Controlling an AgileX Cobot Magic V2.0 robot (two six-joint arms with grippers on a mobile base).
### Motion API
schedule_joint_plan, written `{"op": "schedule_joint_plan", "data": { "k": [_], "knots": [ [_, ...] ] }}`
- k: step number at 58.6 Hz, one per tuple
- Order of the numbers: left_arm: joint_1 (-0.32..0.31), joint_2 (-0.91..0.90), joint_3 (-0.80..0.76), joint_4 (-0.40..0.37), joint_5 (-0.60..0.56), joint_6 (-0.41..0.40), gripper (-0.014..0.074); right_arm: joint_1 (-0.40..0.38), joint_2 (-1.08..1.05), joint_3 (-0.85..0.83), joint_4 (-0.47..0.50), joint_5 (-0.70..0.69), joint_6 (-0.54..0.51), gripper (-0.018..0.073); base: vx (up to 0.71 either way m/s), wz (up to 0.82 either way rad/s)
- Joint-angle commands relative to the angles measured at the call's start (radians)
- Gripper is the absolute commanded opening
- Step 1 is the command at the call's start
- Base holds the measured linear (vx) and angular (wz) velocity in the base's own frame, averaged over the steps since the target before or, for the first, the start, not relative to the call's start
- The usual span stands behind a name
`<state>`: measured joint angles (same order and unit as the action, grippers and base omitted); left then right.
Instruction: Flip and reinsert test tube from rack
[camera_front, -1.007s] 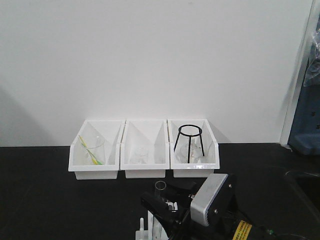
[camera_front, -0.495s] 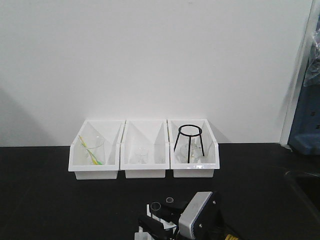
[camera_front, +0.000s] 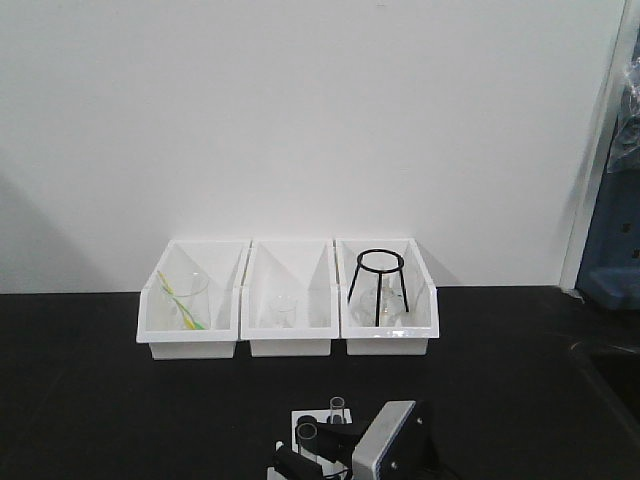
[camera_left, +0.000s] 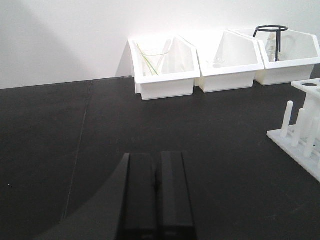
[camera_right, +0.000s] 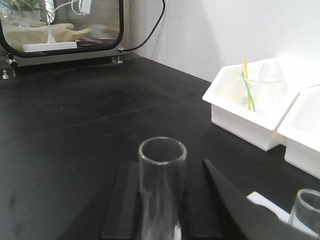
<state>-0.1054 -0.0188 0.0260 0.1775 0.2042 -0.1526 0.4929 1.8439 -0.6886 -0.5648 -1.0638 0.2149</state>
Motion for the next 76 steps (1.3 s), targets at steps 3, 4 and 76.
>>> {"op": "schedule_joint_plan", "data": {
  "k": [3, 4, 76],
  "knots": [
    [0.000, -0.007, -0.004, -0.005, -0.082, -0.009, -0.0006, -0.003, -0.041, -0.026, 0.015, -0.103, -0.010, 0.0400, 0.00, 0.00],
    [0.000, -0.007, -0.004, -0.005, -0.082, -0.009, -0.0006, -0.003, -0.041, -0.026, 0.015, -0.106, -0.010, 0.0413, 0.00, 0.00],
    [0.000, -0.007, -0.004, -0.005, -0.082, -0.009, -0.0006, -0.003, -1.230, 0.446, 0.083, 0.634, 0.142, -0.0011, 0.00, 0.00]
  ]
}}
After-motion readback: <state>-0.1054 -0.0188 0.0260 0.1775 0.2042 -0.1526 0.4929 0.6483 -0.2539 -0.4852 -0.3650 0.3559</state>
